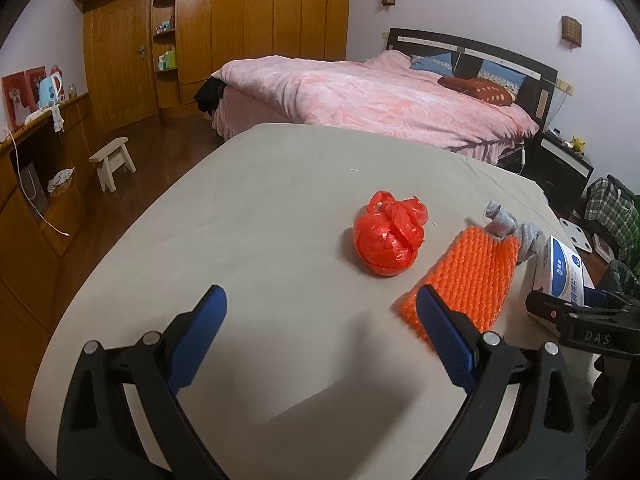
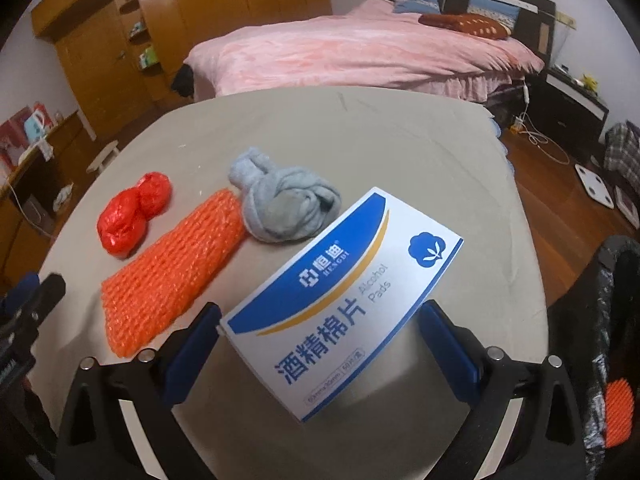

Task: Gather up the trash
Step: 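Grasp the white alcohol-pad box with the right gripper and lift it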

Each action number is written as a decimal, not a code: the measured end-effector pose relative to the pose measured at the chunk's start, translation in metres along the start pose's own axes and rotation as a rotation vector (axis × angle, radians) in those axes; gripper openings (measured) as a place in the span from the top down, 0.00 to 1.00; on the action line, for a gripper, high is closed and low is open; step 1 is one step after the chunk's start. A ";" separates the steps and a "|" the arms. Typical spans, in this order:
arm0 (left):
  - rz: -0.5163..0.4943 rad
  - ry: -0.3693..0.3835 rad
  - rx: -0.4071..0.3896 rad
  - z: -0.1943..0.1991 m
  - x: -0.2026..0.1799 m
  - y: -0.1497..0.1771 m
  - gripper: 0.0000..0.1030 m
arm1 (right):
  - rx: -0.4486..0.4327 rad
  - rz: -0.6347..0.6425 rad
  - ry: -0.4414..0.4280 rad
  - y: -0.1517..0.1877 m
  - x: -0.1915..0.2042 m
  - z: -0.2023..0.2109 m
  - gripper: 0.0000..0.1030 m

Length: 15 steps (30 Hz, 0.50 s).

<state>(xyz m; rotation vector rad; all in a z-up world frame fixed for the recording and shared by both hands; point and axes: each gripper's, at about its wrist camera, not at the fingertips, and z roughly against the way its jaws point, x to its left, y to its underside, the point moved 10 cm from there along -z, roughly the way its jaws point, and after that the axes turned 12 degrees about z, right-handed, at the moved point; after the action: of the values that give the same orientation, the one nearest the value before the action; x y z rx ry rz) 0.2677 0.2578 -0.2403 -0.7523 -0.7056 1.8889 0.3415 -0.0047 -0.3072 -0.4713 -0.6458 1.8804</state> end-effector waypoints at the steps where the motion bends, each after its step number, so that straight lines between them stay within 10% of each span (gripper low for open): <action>1: -0.002 -0.001 0.000 0.000 0.000 0.000 0.10 | 0.001 -0.004 0.008 0.002 -0.002 0.002 0.06; 15: -0.011 -0.002 0.003 -0.002 -0.006 0.001 0.10 | 0.063 0.011 0.187 0.025 -0.027 0.026 0.06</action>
<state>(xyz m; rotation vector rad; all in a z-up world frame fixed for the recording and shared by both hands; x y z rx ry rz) 0.2708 0.2519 -0.2406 -0.7431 -0.7074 1.8802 0.3186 -0.0431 -0.3026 -0.6026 -0.4588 1.8350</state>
